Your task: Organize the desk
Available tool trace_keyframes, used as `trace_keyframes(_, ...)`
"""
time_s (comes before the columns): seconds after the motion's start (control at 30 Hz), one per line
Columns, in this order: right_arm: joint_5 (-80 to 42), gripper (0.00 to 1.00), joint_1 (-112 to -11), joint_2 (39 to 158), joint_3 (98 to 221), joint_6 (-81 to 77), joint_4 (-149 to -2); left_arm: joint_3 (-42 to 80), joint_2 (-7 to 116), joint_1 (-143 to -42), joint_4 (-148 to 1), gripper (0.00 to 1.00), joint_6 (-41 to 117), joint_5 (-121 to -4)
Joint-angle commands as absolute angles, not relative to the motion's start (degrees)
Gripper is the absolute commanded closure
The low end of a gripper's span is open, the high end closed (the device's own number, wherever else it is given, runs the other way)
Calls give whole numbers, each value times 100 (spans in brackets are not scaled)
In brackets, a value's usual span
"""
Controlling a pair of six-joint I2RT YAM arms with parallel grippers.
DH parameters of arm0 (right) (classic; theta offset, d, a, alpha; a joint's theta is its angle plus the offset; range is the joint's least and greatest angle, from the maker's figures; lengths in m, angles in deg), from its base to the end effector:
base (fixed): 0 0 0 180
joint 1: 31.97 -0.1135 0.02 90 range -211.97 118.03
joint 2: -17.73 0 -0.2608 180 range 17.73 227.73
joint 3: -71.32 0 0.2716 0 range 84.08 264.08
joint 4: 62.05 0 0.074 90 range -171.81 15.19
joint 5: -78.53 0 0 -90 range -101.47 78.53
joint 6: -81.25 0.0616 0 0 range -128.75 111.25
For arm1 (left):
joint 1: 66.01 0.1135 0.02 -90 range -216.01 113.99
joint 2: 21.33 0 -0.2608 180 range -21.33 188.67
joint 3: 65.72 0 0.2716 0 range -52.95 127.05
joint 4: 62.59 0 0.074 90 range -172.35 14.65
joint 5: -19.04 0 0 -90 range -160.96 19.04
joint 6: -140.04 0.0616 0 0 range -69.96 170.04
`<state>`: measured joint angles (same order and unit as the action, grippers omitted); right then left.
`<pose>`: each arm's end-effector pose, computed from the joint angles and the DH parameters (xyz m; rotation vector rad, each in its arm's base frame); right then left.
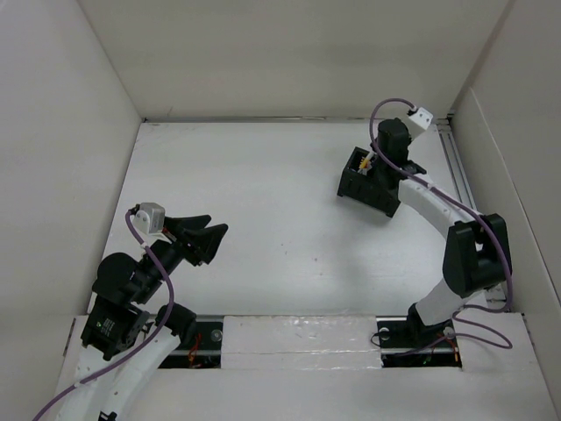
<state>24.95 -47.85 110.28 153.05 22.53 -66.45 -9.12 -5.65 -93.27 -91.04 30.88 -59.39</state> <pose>0.4117 0.0791 0.2906 0.6628 1.6559 0.0073 0.0880 -0.0592 0.3909 0.2739 1.3782 -0.8140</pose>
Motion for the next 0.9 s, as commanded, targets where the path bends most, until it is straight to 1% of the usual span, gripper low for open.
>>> trace_keyframes(0.0, 2895, 100, -4858, 10992, 15168, 1982, -6040, -936, -472, -9308, -8871, 49, 3096, -5901)
trace_keyframes(0.03, 3061, 100, -4980, 11010, 15115, 1946, -5988, -944, -455, -9308, -8863, 49, 3088, -5901)
trace_keyframes(0.27, 3230, 99, -5087, 11194, 15035, 1963, -5943, -944, -429, -9308, -8880, 48, 3097, -5901)
trace_keyframes(0.3, 3221, 91, -5147, 11186, 15001, 1963, -5908, -936, -446, -9308, -8897, 49, 3097, -5901)
trace_keyframes(0.37, 3212, 80, -5226, 11177, 14939, 1955, -5864, -944, -455, -9308, -8880, 48, 3096, -5910)
trace_keyframes(0.4, 3203, 65, -5305, 11168, 14930, 1937, -5847, -953, -446, -9308, -8871, 49, 3097, -5910)
trace_keyframes(0.47, 3133, 50, -5358, 11116, 14939, 1954, -5890, -945, -446, -9308, -8880, 49, 3097, -5901)
trace_keyframes(0.5, 3115, 36, -5359, 11098, 14956, 2042, -5934, -944, -446, -9308, -8897, 49, 3097, -5901)
trace_keyframes(0.57, 2958, 27, -5420, 10923, 14991, 2139, -6084, -945, -446, -9308, -8871, 48, 3088, -5883)
trace_keyframes(0.6, 2887, 19, -5473, 10852, 14983, 2217, -6110, -944, -446, -9308, -8871, 48, 3096, -5857)
trace_keyframes(0.67, 2668, 13, -5525, 10537, 14948, 2262, -6119, -962, -420, -9308, -8862, 48, 3105, -5805)
trace_keyframes(0.7, 2597, 7, -5578, 10440, 14948, 2314, -6154, -962, -402, -9308, -8862, 48, 3105, -5769)
trace_keyframes(0.73, 2405, 7, -5579, 10325, 14974, 2350, -6320, -953, -385, -9308, -8828, 48, 3114, -5752)
trace_keyframes(0.77, 2229, 0, -5631, 10098, 15078, 2402, -6452, -971, -376, -9308, -8801, 47, 3123, -5621)
trace_keyframes(0.8, 1975, 0, -5631, 10000, 15175, 2499, -6627, -979, -358, -9308, -8784, 47, 3140, -5524)
trace_keyframes(0.83, 1346, 0, -5631, 9903, 15280, 2526, -6994, -988, -332, -9308, -8749, 46, 3175, -5401)
trace_keyframes(0.87, 1062, 0, -5631, 9807, 15395, 2526, -7163, -997, -314, -9308, -8670, 46, 3193, -5121)
